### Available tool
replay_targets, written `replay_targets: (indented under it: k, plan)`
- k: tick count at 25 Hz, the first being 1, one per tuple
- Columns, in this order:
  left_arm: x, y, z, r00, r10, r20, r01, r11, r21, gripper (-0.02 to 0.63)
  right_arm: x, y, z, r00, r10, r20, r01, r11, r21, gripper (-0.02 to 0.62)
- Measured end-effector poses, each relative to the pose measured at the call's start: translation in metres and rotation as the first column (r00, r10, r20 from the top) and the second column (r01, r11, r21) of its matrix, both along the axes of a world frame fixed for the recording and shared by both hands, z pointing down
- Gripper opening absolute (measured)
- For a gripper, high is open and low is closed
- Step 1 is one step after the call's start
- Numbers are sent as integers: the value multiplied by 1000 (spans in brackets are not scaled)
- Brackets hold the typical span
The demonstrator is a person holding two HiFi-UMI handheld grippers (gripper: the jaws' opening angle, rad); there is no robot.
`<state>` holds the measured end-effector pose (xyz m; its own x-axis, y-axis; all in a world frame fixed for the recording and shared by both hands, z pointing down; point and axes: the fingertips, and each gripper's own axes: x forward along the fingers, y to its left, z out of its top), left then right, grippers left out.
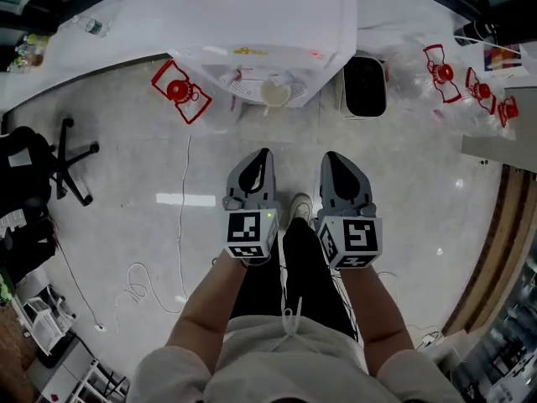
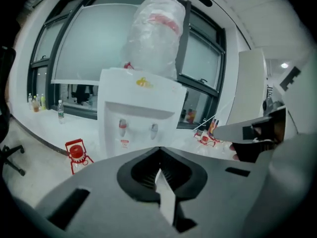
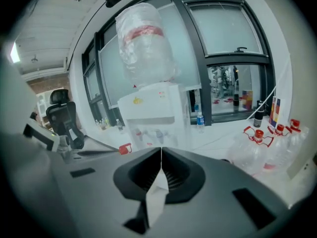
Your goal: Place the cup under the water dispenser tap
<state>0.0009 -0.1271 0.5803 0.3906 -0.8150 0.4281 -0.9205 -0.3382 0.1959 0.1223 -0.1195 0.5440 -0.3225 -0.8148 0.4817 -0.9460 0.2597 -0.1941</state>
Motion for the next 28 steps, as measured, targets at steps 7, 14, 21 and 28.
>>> replay_targets:
  k: [7,14,21,28]
  plan:
    - [8,4,-128,992,101,-72,-92,988,124,18,-7,-5,-86,999,-36,-28,38,997,66,28]
    - [-6,1,-235,985,142,-102,-113,962,249,18,-30,-10,-189,996,-84,-5,83,981,177,28]
    - [-21,4,-321,982,159,-100,-112,923,369,18,-46,-7,-270,996,-91,-23,94,945,313,29]
    - [-27,-6,-396,973,209,-103,-140,877,459,18,-52,-12,-335,997,-82,-7,77,902,424,28]
